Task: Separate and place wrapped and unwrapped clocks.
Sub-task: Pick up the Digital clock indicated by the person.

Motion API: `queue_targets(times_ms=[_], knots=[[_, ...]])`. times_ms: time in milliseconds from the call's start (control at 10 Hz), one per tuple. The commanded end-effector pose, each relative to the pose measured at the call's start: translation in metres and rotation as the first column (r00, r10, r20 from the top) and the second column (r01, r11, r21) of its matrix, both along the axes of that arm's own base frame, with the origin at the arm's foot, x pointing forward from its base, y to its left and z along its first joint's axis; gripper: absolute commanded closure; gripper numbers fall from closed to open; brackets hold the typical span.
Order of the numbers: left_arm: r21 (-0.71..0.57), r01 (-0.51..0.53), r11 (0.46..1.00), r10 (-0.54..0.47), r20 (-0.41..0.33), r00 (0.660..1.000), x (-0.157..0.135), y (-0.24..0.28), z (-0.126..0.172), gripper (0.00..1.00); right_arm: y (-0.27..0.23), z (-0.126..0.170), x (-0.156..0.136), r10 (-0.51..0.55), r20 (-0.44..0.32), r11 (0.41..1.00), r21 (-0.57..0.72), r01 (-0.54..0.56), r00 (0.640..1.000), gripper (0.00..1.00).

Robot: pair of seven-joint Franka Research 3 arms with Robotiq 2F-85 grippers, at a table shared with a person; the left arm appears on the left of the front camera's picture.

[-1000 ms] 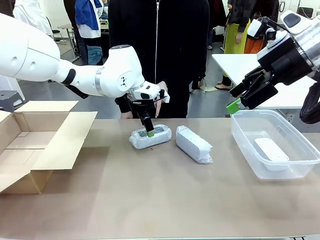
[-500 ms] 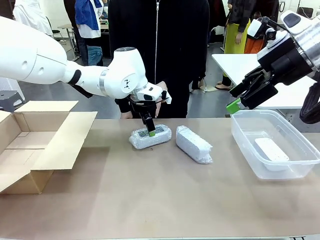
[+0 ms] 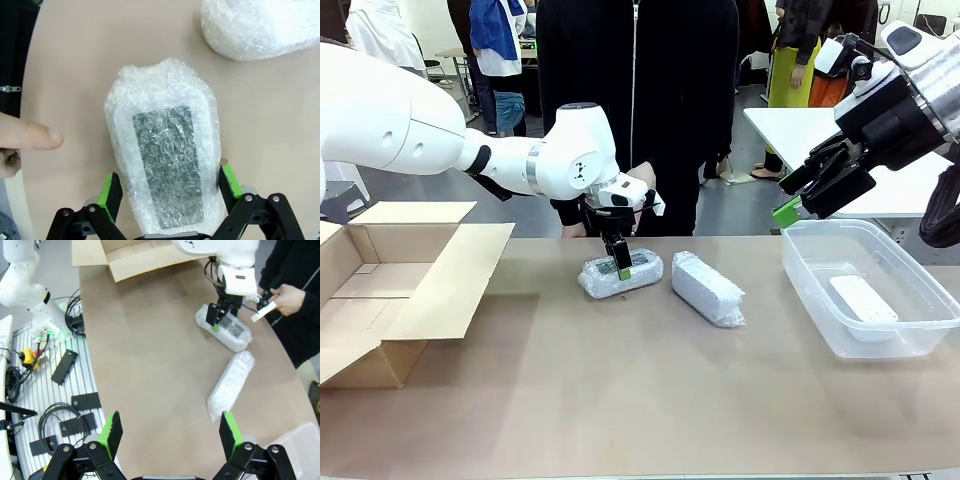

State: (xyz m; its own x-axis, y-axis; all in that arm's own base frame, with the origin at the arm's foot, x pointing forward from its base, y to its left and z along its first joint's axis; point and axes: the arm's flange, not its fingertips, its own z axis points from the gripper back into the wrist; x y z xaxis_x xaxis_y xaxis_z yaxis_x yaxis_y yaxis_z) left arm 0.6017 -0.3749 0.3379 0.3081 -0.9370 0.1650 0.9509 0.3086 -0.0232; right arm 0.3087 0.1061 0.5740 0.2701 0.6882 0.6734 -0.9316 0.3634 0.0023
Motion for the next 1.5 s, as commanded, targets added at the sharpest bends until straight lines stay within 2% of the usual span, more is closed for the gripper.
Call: queue_targets(times_ms=[0, 700, 800, 900, 1000, 1100, 1200, 1300, 1400], knots=[[0.026, -0.013, 1.0, 0.013, -0.016, 1.0, 0.007, -0.009, -0.002, 0.0, 0.0, -0.001, 0.001, 0.018, -0.007, 1.0, 0.023, -0.018, 1.0, 0.0], [0.062, -0.018, 0.998, 0.019, -0.013, 1.0, 0.011, -0.01, -0.018, 0.0, 0.0, -0.001, 0.001, 0.018, -0.007, 1.0, 0.023, -0.018, 1.0, 0.0], [0.067, -0.019, 0.998, 0.021, -0.027, 0.999, 0.012, -0.009, -0.02, 0.02, 0.0, -0.001, 0.001, 0.018, -0.007, 1.0, 0.023, -0.018, 1.0, 0.0], [0.067, -0.024, 0.997, 0.027, -0.038, 0.999, 0.013, -0.008, -0.022, 0.2, 0.0, -0.001, 0.001, 0.018, -0.007, 1.0, 0.023, -0.018, 1.0, 0.0], [0.06, -0.029, 0.998, 0.031, -0.033, 0.999, 0.012, -0.007, -0.018, 0.22, 0.0, -0.001, 0.001, 0.018, -0.007, 1.0, 0.023, -0.018, 1.0, 0.0], [0.055, -0.032, 0.998, 0.034, -0.036, 0.999, 0.011, -0.007, -0.013, 0.4, 0.0, -0.001, 0.001, 0.018, -0.007, 1.0, 0.023, -0.018, 1.0, 0.0], [0.061, -0.039, 0.997, 0.041, -0.042, 0.998, 0.009, -0.007, -0.007, 0.42, 0.0, -0.001, 0.001, 0.018, -0.007, 1.0, 0.023, -0.018, 1.0, 0.0], [0.075, -0.045, 0.996, 0.049, -0.06, 0.997, 0.005, -0.005, 0.002, 0.6, 0.0, -0.001, 0.001, 0.018, -0.007, 1.0, 0.023, -0.018, 1.0, 0.0], [0.072, -0.055, 0.996, 0.06, -0.074, 0.995, -0.002, -0.002, 0.015, 0.62, 0.0, -0.001, 0.001, 0.018, -0.007, 1.0, 0.023, -0.018, 1.0, 0.0]])
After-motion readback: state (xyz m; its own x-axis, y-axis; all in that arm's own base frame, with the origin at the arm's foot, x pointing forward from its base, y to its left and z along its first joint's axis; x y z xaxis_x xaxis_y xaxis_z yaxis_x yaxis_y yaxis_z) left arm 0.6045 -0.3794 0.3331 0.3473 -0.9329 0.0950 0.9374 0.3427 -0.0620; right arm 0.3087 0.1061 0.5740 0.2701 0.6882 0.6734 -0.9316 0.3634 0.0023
